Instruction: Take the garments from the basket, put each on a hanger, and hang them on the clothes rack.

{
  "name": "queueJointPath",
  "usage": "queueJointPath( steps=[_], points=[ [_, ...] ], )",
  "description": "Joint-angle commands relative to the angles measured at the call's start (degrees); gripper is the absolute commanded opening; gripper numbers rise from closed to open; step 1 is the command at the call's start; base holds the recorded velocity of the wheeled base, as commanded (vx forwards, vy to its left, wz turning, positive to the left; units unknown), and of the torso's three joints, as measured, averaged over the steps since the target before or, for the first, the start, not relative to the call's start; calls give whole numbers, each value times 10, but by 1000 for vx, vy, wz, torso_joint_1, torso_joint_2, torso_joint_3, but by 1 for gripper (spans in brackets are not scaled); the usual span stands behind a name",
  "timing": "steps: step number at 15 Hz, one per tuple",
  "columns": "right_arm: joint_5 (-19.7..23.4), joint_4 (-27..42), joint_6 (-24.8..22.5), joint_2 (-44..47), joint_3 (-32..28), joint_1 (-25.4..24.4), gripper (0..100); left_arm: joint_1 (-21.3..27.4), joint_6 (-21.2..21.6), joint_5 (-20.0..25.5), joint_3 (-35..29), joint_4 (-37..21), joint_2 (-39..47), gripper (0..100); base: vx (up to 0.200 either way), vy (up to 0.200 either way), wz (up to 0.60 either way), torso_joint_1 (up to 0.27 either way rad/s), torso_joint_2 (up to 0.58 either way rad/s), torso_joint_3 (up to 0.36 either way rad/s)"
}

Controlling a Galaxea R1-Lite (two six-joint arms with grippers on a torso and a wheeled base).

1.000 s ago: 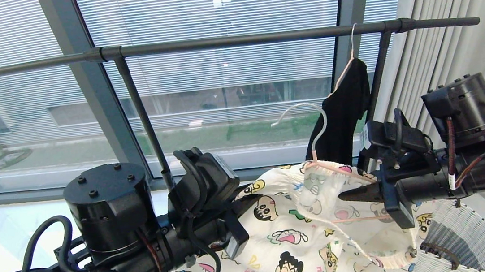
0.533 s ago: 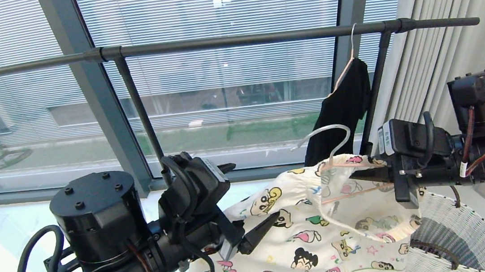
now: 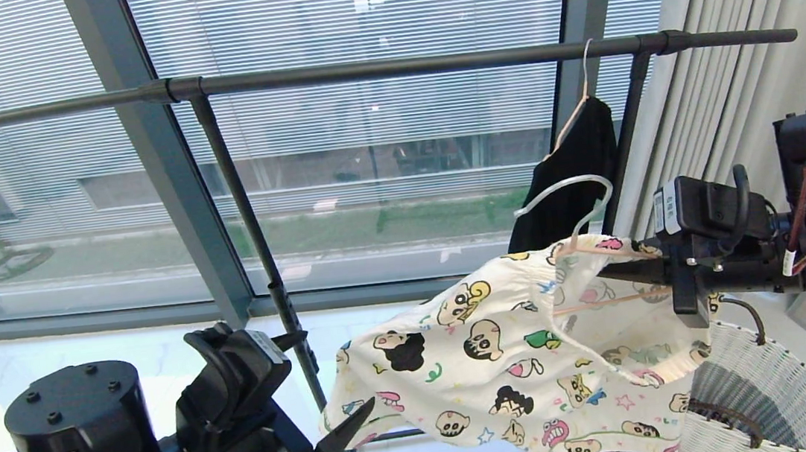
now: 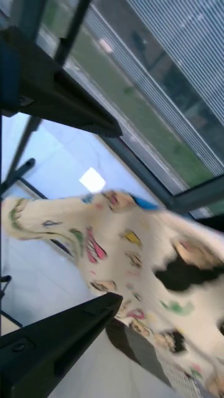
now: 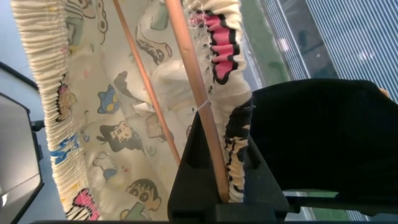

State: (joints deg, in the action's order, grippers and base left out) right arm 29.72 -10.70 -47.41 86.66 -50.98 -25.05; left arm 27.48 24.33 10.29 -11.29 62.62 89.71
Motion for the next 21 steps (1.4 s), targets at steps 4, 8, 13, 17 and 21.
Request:
queueJointPath(
  steps=[4, 8, 13, 17, 21],
  points=[
    [0, 0, 0, -10, 0, -27, 0, -25, -3, 1, 4, 112, 127, 0, 0, 0, 0, 0, 0, 0],
    [-2, -1, 19, -15, -1, -30, 0, -31, -3, -3, 28, 225, 186, 0, 0, 0, 0, 0, 0, 0],
    [-8, -15, 36, -16, -1, -29, 0, -77, -17, -1, 66, 261, 183, 0, 0, 0, 0, 0, 0, 0],
    [-18, -28, 54, -18, 0, -29, 0, -101, -17, -1, 99, 274, 183, 0, 0, 0, 0, 0, 0, 0],
    [-26, -28, 63, -19, 0, -32, 0, -97, -20, -11, 98, 274, 167, 0, 0, 0, 0, 0, 0, 0]
  ],
)
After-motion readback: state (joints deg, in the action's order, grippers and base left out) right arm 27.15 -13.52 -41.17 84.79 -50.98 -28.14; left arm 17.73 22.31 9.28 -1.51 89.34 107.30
